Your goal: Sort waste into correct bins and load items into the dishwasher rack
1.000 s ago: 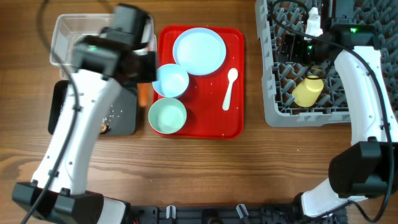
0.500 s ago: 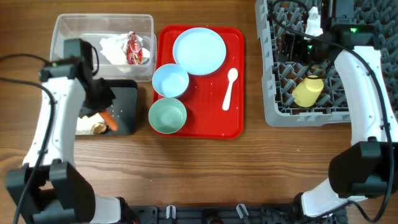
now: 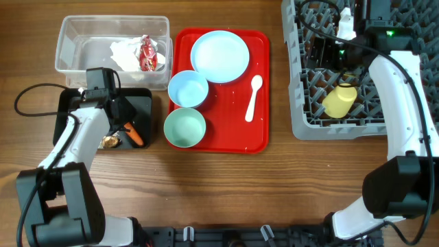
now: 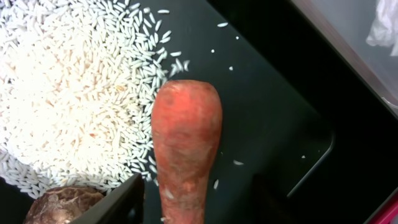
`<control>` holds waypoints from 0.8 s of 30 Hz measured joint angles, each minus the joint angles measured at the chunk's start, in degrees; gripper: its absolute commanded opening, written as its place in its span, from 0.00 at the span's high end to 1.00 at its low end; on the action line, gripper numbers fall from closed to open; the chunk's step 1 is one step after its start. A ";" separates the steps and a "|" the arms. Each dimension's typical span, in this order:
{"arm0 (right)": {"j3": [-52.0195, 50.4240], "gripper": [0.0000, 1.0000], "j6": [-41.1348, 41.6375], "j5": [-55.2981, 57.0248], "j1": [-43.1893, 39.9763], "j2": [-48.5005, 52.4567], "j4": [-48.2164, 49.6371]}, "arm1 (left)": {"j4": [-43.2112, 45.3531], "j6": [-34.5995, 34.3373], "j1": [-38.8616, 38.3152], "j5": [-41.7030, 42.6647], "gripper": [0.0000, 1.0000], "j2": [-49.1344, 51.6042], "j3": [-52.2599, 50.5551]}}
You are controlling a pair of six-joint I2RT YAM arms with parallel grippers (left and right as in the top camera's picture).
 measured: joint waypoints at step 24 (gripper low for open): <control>0.07 0.07 7.76 -14.67 0.28 0.00 27.80 | -8.35 2.25 -11.39 12.11 0.36 -28.46 3.93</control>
